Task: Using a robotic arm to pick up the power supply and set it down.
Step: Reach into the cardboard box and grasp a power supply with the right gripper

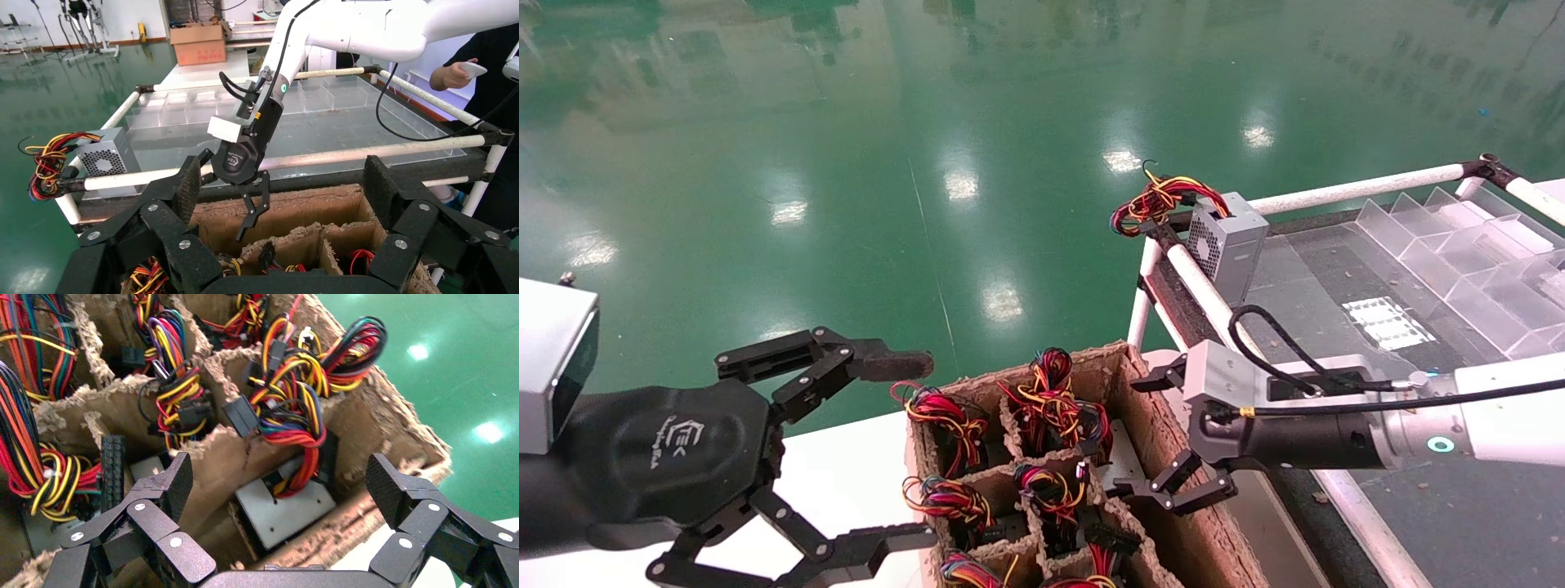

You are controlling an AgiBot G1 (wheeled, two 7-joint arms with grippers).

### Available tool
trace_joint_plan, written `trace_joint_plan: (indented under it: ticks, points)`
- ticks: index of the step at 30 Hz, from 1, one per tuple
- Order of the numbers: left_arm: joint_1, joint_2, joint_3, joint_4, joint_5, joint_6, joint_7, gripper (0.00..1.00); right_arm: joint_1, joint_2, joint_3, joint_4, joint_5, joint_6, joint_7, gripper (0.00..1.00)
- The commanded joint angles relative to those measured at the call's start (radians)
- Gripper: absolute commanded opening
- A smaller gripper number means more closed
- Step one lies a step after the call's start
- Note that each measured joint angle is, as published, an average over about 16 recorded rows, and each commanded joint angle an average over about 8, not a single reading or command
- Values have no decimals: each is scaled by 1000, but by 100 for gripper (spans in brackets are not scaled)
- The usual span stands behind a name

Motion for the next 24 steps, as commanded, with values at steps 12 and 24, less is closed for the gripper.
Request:
trace_joint_plan:
  ticks: [12,24]
  points:
    - [0,0,1,0,0,0,0,100,64,-91,-18,-194,9,-55,-28,0]
    - [0,0,1,0,-1,-1,1,100,99,-143,-20,-346,10,-59,-84,0]
